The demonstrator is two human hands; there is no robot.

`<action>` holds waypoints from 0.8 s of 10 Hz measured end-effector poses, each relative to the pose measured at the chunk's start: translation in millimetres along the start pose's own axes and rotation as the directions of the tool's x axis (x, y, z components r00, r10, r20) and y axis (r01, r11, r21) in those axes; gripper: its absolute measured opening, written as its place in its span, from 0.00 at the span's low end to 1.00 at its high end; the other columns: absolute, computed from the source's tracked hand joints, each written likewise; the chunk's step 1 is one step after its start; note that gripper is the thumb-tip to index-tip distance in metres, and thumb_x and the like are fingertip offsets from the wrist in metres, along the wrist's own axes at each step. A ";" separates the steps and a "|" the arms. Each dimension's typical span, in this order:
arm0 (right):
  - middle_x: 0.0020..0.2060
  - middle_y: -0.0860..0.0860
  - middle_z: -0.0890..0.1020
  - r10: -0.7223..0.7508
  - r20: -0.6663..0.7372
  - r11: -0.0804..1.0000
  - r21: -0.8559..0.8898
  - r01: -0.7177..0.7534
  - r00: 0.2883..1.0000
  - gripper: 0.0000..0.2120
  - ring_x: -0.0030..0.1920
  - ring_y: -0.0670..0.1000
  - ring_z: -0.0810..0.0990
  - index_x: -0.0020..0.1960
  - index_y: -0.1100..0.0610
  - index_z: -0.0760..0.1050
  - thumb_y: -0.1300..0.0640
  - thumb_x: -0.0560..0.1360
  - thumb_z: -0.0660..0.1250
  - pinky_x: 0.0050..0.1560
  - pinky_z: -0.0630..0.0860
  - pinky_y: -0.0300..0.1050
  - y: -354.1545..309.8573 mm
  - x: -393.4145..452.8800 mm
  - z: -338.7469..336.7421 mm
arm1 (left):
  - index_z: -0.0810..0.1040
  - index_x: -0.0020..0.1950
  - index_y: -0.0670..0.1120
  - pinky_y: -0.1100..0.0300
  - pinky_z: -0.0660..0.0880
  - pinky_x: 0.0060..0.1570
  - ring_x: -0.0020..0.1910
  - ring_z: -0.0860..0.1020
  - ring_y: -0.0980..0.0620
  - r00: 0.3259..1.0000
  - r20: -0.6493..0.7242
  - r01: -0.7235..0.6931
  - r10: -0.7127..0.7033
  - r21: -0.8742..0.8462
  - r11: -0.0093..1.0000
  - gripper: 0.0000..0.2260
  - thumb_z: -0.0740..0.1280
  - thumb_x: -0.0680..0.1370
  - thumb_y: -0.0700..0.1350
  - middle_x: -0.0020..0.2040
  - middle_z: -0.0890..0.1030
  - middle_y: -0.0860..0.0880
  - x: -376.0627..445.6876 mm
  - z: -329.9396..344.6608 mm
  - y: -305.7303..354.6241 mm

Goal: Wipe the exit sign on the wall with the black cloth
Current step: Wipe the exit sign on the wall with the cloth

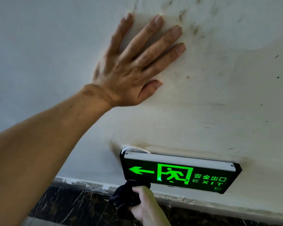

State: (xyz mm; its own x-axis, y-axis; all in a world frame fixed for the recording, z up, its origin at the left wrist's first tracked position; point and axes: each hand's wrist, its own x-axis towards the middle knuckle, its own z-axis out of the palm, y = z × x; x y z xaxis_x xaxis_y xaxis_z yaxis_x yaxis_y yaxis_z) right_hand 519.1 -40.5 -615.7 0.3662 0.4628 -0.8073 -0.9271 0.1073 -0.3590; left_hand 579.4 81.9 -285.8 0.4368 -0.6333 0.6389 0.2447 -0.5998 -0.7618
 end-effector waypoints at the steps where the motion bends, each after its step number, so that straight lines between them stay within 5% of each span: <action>1: 0.44 0.64 0.79 0.010 0.058 0.992 -0.124 -0.003 0.998 0.18 0.42 0.63 0.79 0.63 0.69 0.71 0.72 0.74 0.60 0.43 0.77 0.54 7.0 -9.8 6.1 | 0.63 0.80 0.47 0.33 0.58 0.71 0.74 0.64 0.39 1.000 0.003 -0.001 0.001 -0.010 1.000 0.28 0.53 0.82 0.58 0.76 0.64 0.45 0.8 -0.1 -0.1; 3: 0.52 0.71 0.80 0.040 0.104 0.974 -0.224 -0.015 0.994 0.20 0.51 0.71 0.81 0.59 0.64 0.76 0.76 0.70 0.59 0.55 0.75 0.69 8.6 -27.5 12.0 | 0.65 0.79 0.46 0.34 0.59 0.70 0.73 0.65 0.38 1.000 -0.003 -0.007 0.007 -0.006 1.000 0.28 0.53 0.82 0.59 0.76 0.64 0.44 2.1 -1.4 0.0; 4: 0.46 0.67 0.83 0.039 0.100 0.968 -0.249 -0.013 0.994 0.19 0.48 0.70 0.82 0.52 0.60 0.78 0.78 0.68 0.61 0.56 0.74 0.70 6.7 -41.5 0.4 | 0.64 0.79 0.46 0.34 0.59 0.70 0.74 0.65 0.38 1.000 -0.012 -0.006 0.006 0.000 1.000 0.29 0.55 0.81 0.59 0.76 0.64 0.44 2.5 -1.7 1.1; 5: 0.41 0.67 0.84 -0.015 0.130 0.980 -0.193 0.040 0.991 0.20 0.46 0.70 0.82 0.50 0.60 0.80 0.80 0.67 0.63 0.54 0.76 0.68 8.4 -44.2 -14.2 | 0.63 0.80 0.46 0.33 0.59 0.70 0.74 0.64 0.38 1.000 -0.009 -0.006 0.007 0.006 1.000 0.30 0.56 0.81 0.59 0.77 0.63 0.44 0.1 -0.5 -0.3; 6: 0.44 0.70 0.84 -0.255 0.092 0.964 -0.055 0.261 0.963 0.22 0.49 0.73 0.81 0.51 0.63 0.80 0.82 0.66 0.63 0.57 0.73 0.73 2.9 -56.8 -46.4 | 0.61 0.81 0.46 0.33 0.61 0.69 0.75 0.64 0.38 1.000 -0.018 0.006 -0.005 0.025 1.000 0.31 0.57 0.81 0.59 0.78 0.63 0.44 -1.0 1.0 -2.2; 7: 0.46 0.68 0.84 -0.519 -0.041 0.855 -0.019 0.519 0.854 0.25 0.52 0.69 0.81 0.52 0.60 0.79 0.84 0.65 0.64 0.60 0.73 0.69 -6.1 -69.7 -68.6 | 0.60 0.82 0.46 0.32 0.62 0.69 0.75 0.64 0.38 1.000 -0.022 0.006 -0.005 0.025 1.000 0.32 0.58 0.81 0.59 0.78 0.62 0.44 -1.1 1.3 -1.4; 8: 0.45 0.62 0.81 -0.801 -0.255 0.578 -0.098 0.810 0.541 0.27 0.41 0.46 0.84 0.50 0.54 0.75 0.84 0.65 0.67 0.46 0.81 0.40 -36.3 -103.0 -93.3 | 0.59 0.82 0.46 0.32 0.63 0.69 0.76 0.63 0.38 1.000 -0.021 -0.002 0.003 0.036 0.999 0.33 0.59 0.80 0.59 0.79 0.61 0.44 -1.8 1.5 -2.1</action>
State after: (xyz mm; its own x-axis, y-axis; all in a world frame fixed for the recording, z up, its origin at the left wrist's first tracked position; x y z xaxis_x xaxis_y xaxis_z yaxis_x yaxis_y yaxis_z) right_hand 522.5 -174.1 -563.2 0.9613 -0.0597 -0.2688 -0.2320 0.3504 -0.9074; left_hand 579.5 84.9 -285.5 0.4191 -0.6454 0.6386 0.2743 -0.5805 -0.7667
